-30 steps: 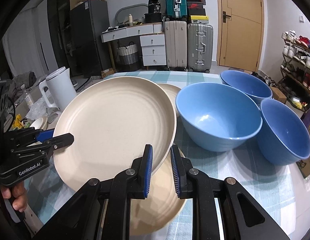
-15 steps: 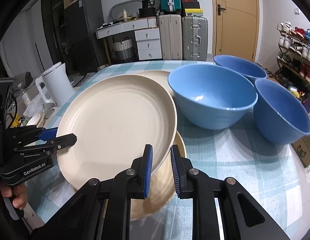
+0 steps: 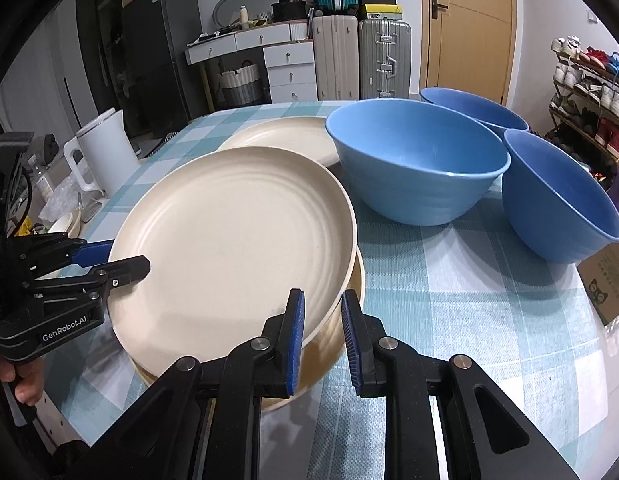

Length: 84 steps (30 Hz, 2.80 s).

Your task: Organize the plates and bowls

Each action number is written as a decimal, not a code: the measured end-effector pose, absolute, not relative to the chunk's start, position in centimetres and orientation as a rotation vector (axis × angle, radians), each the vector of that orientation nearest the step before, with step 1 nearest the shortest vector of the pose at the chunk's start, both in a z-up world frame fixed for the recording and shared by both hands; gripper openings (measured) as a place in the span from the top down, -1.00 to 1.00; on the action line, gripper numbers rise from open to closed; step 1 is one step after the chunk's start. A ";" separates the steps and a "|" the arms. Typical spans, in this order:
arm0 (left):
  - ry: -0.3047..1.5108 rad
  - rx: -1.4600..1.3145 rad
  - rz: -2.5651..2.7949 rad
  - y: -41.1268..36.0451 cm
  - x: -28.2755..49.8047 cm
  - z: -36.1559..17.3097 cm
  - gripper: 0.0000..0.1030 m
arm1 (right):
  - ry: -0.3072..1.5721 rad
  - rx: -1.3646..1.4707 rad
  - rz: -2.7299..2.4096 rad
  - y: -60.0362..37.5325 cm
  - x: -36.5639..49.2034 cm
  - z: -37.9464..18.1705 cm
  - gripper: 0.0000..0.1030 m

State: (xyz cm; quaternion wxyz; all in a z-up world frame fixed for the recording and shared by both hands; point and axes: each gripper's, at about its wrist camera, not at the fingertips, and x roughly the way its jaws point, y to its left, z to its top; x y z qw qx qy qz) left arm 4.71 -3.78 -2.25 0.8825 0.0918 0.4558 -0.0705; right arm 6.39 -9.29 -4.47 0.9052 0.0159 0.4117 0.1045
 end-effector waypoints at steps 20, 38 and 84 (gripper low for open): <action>0.984 0.273 -0.151 -4.9 4.3 -3.4 0.45 | 0.870 -0.033 0.192 -8.8 5.6 -5.4 0.58; 1.001 0.307 -0.147 -5.1 4.2 -4.0 0.39 | 0.880 -0.053 0.187 -8.6 5.0 -5.4 0.54; 0.888 -0.121 -0.118 1.0 5.8 0.4 -0.97 | 0.637 -0.019 0.282 -11.3 6.3 3.0 -0.99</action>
